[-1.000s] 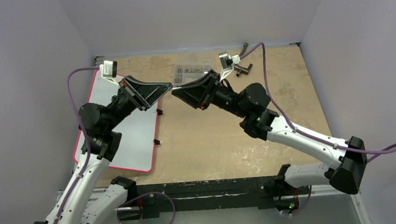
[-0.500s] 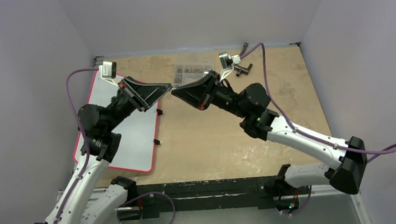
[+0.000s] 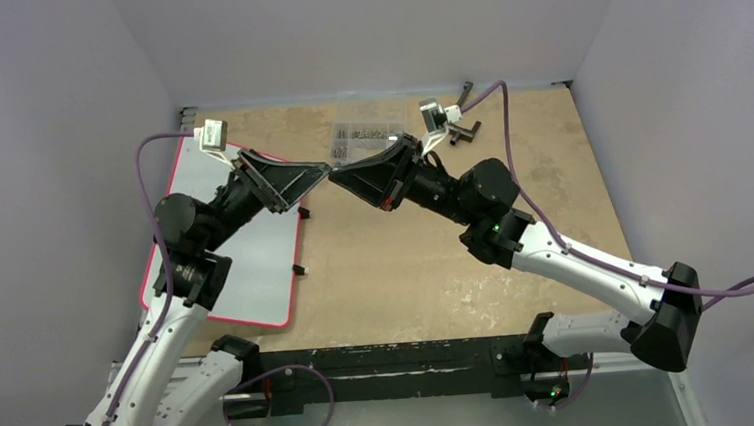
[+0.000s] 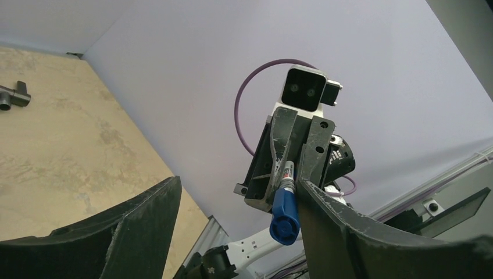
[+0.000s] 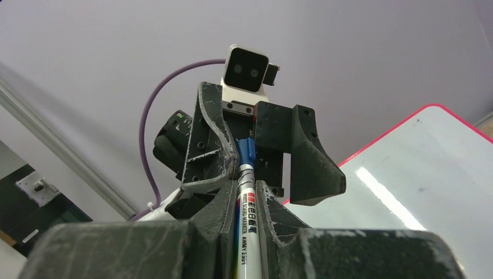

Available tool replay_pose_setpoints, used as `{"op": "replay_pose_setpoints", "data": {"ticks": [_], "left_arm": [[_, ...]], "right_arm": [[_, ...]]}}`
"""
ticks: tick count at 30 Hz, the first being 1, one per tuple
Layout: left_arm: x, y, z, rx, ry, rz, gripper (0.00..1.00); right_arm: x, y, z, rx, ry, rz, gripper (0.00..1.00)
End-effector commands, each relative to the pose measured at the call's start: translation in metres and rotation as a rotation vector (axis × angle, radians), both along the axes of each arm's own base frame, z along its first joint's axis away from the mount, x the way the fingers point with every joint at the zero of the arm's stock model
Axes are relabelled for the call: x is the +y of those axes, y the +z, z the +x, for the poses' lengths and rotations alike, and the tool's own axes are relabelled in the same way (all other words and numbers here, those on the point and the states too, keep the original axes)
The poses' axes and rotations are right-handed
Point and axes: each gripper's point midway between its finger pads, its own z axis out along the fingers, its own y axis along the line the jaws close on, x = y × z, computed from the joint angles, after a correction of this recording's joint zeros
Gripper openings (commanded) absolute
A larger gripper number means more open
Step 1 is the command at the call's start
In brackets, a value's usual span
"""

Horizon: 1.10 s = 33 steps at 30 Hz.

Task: Write a sentence on the whiteboard
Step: Open the whiteboard marker at the center of the board.

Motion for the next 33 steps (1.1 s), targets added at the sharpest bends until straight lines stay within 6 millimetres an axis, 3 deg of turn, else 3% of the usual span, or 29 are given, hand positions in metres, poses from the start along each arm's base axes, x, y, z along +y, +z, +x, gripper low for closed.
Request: {"op": "replay_pose_setpoints", "data": {"ticks": [1, 16, 22, 25, 29, 33], "left_arm": [[0.000, 0.000, -0.006, -0.038, 0.006, 0.056, 0.72], [0.001, 0.018, -0.010, -0.053, -0.007, 0.017, 0.56], [0.000, 0.025, -0.012, -0.077, -0.021, -0.019, 0.54], [0.001, 0.029, -0.013, -0.093, -0.025, -0.034, 0.41], [0.000, 0.032, -0.014, -0.100, -0.033, -0.047, 0.39], [0.000, 0.033, -0.014, -0.100, -0.037, -0.050, 0.27]], "right_arm": [[-0.021, 0.035, -0.009, -0.079, -0.039, 0.083, 0.00], [-0.028, 0.020, -0.006, -0.066, -0.079, 0.047, 0.00], [-0.026, 0.014, -0.005, -0.061, -0.073, 0.039, 0.00], [-0.025, 0.012, -0.005, -0.058, -0.073, 0.036, 0.00], [-0.024, 0.008, -0.004, -0.054, -0.073, 0.030, 0.00], [-0.024, 0.006, -0.003, -0.049, -0.075, 0.028, 0.00]]}}
